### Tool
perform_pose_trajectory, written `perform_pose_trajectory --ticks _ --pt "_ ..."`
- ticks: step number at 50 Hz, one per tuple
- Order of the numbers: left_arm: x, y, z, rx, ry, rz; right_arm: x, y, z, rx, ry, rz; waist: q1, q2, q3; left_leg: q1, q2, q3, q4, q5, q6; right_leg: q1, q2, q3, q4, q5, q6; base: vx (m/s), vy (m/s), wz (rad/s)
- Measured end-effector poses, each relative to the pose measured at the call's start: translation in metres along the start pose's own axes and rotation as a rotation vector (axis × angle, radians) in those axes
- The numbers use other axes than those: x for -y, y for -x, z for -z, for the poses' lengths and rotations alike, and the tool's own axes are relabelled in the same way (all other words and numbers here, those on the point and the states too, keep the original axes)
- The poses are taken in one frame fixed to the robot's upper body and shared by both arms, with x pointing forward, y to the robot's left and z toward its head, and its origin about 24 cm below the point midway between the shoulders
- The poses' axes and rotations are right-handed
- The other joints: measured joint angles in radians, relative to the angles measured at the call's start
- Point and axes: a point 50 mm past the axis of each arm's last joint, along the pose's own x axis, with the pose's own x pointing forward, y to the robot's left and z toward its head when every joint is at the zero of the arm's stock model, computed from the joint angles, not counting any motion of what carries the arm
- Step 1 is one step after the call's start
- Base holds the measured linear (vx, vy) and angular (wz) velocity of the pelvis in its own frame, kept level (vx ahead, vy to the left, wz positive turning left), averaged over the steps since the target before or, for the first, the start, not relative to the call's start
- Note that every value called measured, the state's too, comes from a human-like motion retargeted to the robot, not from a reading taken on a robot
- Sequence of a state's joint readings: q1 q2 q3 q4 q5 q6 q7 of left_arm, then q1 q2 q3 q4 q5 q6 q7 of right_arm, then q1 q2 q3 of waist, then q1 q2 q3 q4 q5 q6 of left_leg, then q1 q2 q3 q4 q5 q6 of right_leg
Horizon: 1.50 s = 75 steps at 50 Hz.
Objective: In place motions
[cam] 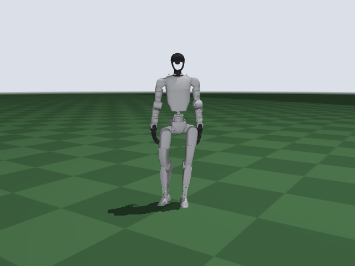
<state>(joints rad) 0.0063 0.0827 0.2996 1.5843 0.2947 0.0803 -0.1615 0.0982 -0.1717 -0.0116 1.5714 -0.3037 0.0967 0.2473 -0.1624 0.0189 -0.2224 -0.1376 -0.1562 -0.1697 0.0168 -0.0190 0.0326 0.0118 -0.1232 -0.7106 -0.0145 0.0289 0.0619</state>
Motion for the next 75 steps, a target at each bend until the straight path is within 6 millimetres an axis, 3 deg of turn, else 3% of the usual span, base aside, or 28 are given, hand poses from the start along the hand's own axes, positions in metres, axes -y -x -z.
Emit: perform_pose_trajectory --ticks 6,12,19,38,62,75 --pt "-0.011 0.001 0.014 -0.026 0.039 -0.069 0.001 0.000 0.001 0.011 -0.034 0.000 0.023 -0.010 0.000 -0.011 -0.017 -0.053 0.001 0.014 -0.001 0.021 -0.001 -0.058 -0.005 -0.010 0.008 0.07 -0.02 0.48" --pt "-0.012 0.003 0.034 -0.102 0.101 -0.045 0.002 0.001 -0.011 0.049 -0.010 0.002 0.032 -0.016 0.008 -0.011 -0.021 -0.065 0.001 0.017 -0.001 0.027 -0.002 -0.072 -0.006 -0.012 0.011 0.00 -0.01 0.09" --pt "-0.012 0.003 0.044 -0.128 0.104 -0.047 0.003 0.003 -0.025 0.090 -0.002 -0.003 0.025 -0.018 0.017 -0.003 -0.012 -0.045 -0.006 0.013 0.000 0.017 0.001 -0.050 -0.004 -0.007 0.007 -0.06 -0.05 -0.14" --pt "-0.013 0.001 0.012 -0.005 0.095 -0.033 0.006 0.004 -0.023 0.071 0.011 0.001 -0.067 -0.018 0.048 0.053 0.049 0.096 -0.016 -0.029 0.003 -0.027 0.028 0.098 0.018 0.014 -0.017 -0.20 -0.07 -0.41" --pt "-0.009 0.001 0.019 -0.052 0.037 -0.006 0.000 0.001 -0.006 0.001 -0.018 -0.002 -0.174 0.017 0.044 0.106 0.107 0.236 -0.035 -0.072 -0.011 -0.078 0.067 0.241 0.035 0.034 -0.035 -0.18 0.17 -0.31" --pt "-0.004 0.000 0.014 -0.043 0.015 0.015 0.001 0.002 -0.014 0.024 -0.008 -0.001 -0.169 0.028 0.040 0.098 0.105 0.235 -0.033 -0.071 -0.013 -0.082 0.063 0.239 0.033 0.032 -0.036 0.00 0.00 0.00"
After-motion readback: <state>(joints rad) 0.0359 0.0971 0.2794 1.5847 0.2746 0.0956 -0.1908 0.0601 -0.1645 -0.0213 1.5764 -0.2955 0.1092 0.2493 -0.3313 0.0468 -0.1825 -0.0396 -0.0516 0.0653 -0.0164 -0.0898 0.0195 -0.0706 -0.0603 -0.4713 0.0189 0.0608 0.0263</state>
